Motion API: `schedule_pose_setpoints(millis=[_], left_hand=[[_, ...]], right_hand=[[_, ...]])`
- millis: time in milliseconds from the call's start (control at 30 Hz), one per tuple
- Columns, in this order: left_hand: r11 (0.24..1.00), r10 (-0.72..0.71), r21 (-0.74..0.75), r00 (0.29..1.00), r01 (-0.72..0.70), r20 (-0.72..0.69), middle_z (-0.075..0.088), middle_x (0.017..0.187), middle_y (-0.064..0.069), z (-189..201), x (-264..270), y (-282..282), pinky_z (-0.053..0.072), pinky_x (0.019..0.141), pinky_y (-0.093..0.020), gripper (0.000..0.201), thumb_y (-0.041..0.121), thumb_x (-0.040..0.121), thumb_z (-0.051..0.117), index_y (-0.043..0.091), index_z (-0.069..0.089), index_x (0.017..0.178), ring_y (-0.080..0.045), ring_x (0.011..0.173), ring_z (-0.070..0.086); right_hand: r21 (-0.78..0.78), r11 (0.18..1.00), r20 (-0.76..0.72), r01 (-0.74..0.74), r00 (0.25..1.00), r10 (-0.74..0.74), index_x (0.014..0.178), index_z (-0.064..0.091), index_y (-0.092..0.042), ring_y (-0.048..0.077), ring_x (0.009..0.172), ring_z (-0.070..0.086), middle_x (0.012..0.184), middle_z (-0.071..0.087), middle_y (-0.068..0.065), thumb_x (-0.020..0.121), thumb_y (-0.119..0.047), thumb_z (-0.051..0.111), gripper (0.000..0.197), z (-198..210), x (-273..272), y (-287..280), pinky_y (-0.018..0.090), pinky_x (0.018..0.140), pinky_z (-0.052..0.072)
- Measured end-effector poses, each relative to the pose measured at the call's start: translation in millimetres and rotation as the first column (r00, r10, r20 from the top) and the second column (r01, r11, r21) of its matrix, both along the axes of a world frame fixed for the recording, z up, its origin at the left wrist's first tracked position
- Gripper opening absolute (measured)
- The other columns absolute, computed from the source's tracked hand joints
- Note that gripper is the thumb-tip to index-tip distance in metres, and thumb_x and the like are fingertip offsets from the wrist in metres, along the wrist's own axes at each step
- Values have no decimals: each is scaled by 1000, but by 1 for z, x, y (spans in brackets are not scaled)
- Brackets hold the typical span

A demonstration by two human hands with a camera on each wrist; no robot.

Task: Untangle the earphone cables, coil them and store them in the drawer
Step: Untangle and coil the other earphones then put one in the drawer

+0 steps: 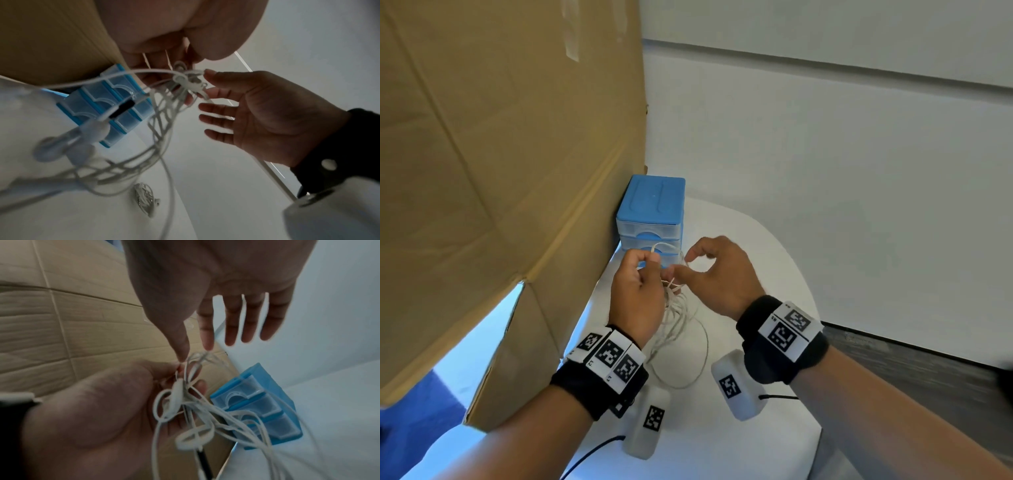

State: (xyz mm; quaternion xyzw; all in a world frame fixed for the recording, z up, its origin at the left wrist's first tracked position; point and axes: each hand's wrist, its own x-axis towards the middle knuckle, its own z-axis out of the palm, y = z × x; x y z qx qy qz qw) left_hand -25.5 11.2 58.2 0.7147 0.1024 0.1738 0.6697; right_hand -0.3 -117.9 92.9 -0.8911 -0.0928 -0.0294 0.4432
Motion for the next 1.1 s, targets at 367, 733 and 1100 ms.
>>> schedule_pose_setpoints(millis=[367, 733, 1100], left_hand=[[981, -107, -161, 994, 106, 1, 68, 59, -5, 7, -3, -3, 52, 56, -22, 19, 15, 98, 53, 0, 54, 87, -10, 54, 63], [996, -65, -69, 998, 63, -27, 72, 70, -1, 0, 3, 1, 56, 70, -34, 20, 32, 89, 68, 18, 72, 76, -14, 67, 67], [994, -101, -51, 993, 98, -63, 74, 77, -1, -4, 4, 0, 51, 58, -24, 18, 31, 94, 60, 24, 75, 85, -12, 65, 68]], right_hand=[[303, 951, -232, 63, 973, 10, 66, 71, -13, 17, 64, 66, 67, 73, 8, 82, -11, 73, 16, 2, 7, 5, 37, 73, 58], [245, 963, -118, -114, 982, 147, 79, 72, -11, 7, 77, 65, 81, 73, 3, 89, -10, 66, 11, -2, -3, 0, 14, 73, 51], [198, 980, -72, 5, 997, 9, 77, 71, -25, 3, 69, 56, 85, 70, -7, 87, -34, 69, 14, 2, -6, 2, 25, 67, 48]])
